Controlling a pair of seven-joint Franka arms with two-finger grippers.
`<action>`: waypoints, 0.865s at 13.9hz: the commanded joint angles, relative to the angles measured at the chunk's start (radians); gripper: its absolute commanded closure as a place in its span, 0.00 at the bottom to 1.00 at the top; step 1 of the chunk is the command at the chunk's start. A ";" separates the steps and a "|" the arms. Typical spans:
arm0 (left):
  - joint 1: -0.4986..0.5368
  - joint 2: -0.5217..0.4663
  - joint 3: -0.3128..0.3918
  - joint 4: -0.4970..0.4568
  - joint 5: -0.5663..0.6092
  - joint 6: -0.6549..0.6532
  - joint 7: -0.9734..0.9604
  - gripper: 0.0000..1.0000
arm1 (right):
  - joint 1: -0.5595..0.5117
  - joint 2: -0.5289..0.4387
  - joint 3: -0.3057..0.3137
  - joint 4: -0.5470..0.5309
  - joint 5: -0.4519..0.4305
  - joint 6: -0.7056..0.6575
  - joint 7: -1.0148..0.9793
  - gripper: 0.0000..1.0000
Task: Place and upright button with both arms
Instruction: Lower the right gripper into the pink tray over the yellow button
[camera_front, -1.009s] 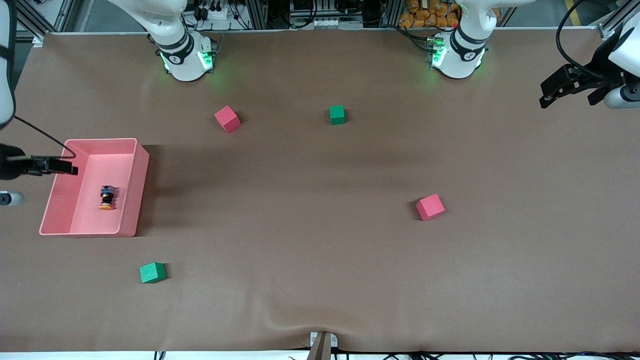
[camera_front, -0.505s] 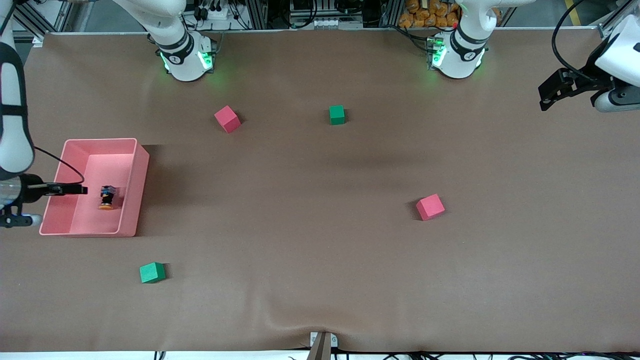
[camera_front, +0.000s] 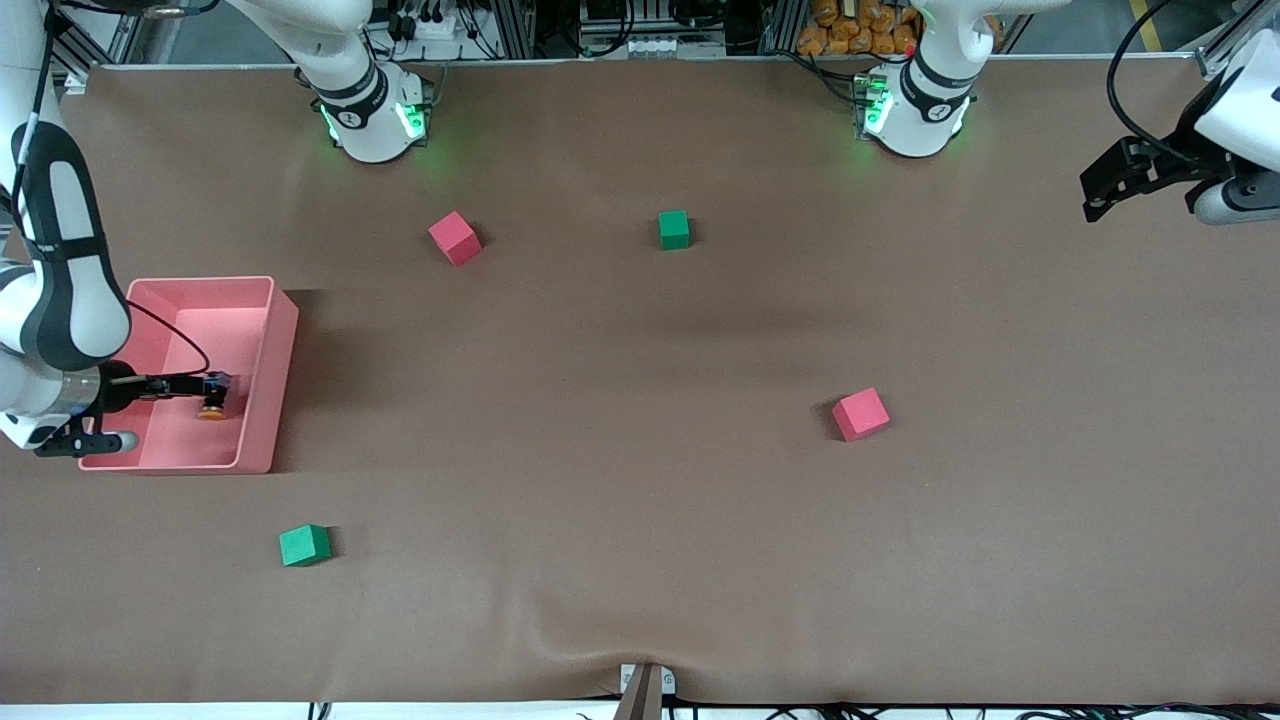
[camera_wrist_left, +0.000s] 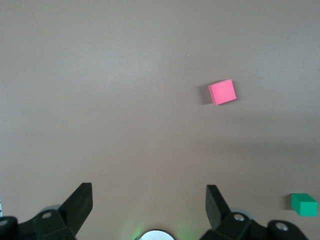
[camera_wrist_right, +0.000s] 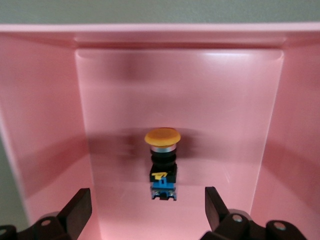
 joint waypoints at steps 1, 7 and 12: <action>0.004 -0.002 -0.008 0.016 0.027 -0.016 -0.005 0.00 | -0.030 0.030 0.016 -0.014 -0.015 0.047 -0.019 0.00; 0.005 -0.002 -0.008 0.016 0.030 -0.016 -0.002 0.00 | -0.035 0.067 0.016 -0.069 -0.014 0.148 -0.020 0.00; 0.002 0.004 -0.004 0.027 0.029 -0.016 -0.003 0.00 | -0.043 0.090 0.018 -0.073 -0.014 0.179 -0.020 0.60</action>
